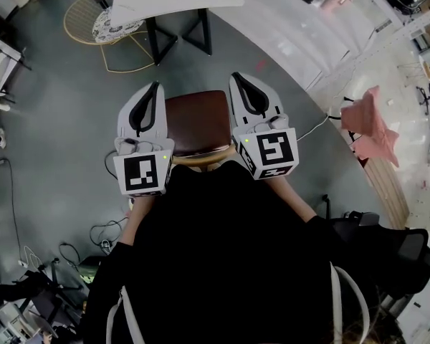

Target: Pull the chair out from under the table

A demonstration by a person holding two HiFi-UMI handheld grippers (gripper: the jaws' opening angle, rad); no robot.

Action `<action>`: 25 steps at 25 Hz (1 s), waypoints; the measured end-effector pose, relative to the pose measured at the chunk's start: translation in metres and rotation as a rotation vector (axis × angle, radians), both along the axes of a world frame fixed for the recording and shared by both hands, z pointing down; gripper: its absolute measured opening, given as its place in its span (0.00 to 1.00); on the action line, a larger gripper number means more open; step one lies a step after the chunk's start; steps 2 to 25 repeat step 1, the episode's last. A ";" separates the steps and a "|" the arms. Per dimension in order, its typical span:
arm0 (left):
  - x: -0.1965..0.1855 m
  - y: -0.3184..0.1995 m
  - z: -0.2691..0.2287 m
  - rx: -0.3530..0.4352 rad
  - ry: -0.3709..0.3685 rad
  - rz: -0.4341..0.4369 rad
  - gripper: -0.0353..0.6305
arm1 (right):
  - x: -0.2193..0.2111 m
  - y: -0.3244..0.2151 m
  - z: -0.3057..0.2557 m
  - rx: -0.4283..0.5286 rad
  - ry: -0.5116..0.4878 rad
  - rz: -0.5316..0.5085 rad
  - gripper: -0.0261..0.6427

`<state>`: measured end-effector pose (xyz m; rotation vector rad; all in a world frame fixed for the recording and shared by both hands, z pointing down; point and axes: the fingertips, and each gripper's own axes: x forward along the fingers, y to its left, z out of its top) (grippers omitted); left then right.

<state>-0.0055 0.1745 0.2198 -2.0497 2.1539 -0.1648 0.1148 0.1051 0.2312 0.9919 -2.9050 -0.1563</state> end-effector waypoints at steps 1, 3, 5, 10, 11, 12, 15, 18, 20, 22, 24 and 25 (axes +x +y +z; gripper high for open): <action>-0.002 0.001 0.003 -0.007 -0.003 -0.001 0.06 | -0.002 0.001 0.002 -0.001 0.002 0.002 0.07; -0.002 0.001 0.003 -0.007 -0.003 -0.001 0.06 | -0.002 0.001 0.002 -0.001 0.002 0.002 0.07; -0.002 0.001 0.003 -0.007 -0.003 -0.001 0.06 | -0.002 0.001 0.002 -0.001 0.002 0.002 0.07; -0.002 0.001 0.003 -0.007 -0.003 -0.001 0.06 | -0.002 0.001 0.002 -0.001 0.002 0.002 0.07; -0.002 0.001 0.003 -0.007 -0.003 -0.001 0.06 | -0.002 0.001 0.002 -0.001 0.002 0.002 0.07; -0.002 0.001 0.003 -0.007 -0.003 -0.001 0.06 | -0.002 0.001 0.002 -0.001 0.002 0.002 0.07; -0.002 0.001 0.003 -0.007 -0.003 -0.001 0.06 | -0.002 0.001 0.002 -0.001 0.002 0.002 0.07; -0.002 0.001 0.003 -0.007 -0.003 -0.001 0.06 | -0.002 0.001 0.002 -0.001 0.002 0.002 0.07; -0.002 0.001 0.003 -0.007 -0.003 -0.001 0.06 | -0.002 0.001 0.002 -0.001 0.002 0.002 0.07; -0.002 0.001 0.003 -0.007 -0.003 -0.001 0.06 | -0.002 0.001 0.002 -0.001 0.002 0.002 0.07; -0.002 0.001 0.003 -0.007 -0.003 -0.001 0.06 | -0.002 0.001 0.002 -0.001 0.002 0.002 0.07; -0.002 0.001 0.003 -0.007 -0.003 -0.001 0.06 | -0.002 0.001 0.002 -0.001 0.002 0.002 0.07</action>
